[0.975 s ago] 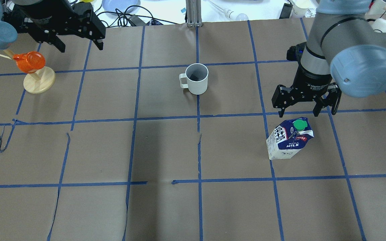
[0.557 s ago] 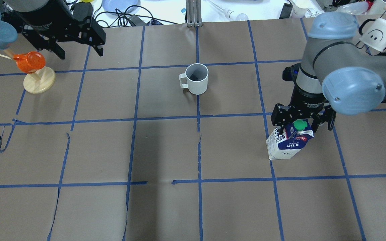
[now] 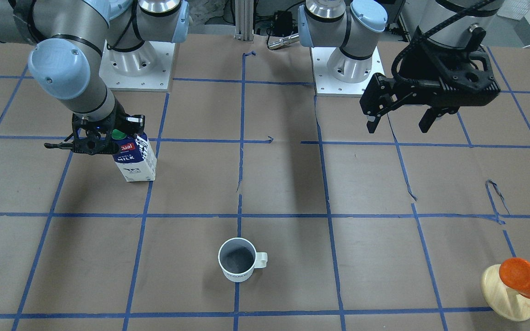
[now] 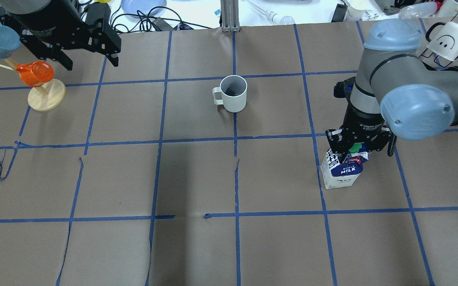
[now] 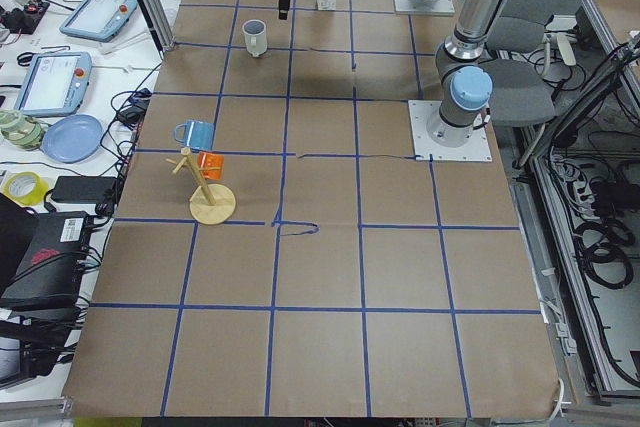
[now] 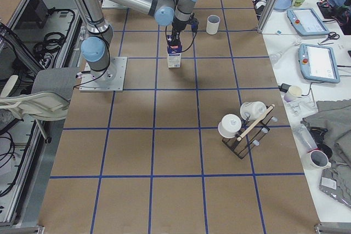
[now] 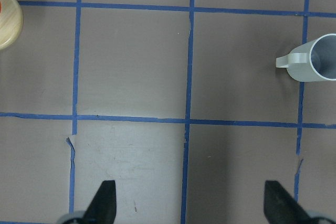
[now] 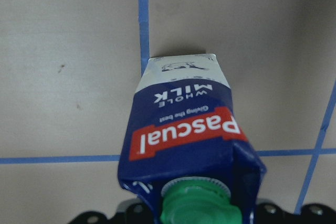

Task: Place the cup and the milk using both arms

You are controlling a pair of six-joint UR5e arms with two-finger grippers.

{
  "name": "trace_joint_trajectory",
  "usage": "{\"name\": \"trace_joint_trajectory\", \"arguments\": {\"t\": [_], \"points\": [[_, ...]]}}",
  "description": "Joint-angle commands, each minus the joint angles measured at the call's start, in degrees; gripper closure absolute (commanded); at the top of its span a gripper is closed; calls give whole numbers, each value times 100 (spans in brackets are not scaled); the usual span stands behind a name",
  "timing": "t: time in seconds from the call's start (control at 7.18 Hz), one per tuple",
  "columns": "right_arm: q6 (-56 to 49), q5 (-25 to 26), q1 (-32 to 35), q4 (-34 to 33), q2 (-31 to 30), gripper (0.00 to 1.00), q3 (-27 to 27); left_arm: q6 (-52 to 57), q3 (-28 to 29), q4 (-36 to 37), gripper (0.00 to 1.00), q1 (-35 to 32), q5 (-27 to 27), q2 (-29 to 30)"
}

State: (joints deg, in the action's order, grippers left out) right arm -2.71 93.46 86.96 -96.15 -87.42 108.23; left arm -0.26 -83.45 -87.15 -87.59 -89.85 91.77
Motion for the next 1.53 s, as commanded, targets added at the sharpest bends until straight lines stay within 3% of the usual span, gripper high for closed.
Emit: {"name": "trace_joint_trajectory", "arguments": {"t": [0.0,0.28,0.56,0.7,0.98,1.11,1.39], "points": [[25,-47,5,8,50,67,-485,0,-5,5,0,-3,-6,-1],[121,-527,5,-71,573,67,-1325,0,-14,5,0,-4,-6,-1],[209,-610,101,200,1714,66,-2923,-9,-23,5,0,-12,3,16],[305,-636,197,341,2146,67,-3400,-9,-23,5,0,-21,3,16],[917,-680,627,307,2474,67,-3677,-9,-14,5,0,-21,3,8],[1261,-1011,794,246,2597,67,-3686,-9,-22,5,0,-21,3,8],[1877,-1005,1173,-70,2792,67,-3712,-9,-23,-4,0,-30,-6,8]]}}
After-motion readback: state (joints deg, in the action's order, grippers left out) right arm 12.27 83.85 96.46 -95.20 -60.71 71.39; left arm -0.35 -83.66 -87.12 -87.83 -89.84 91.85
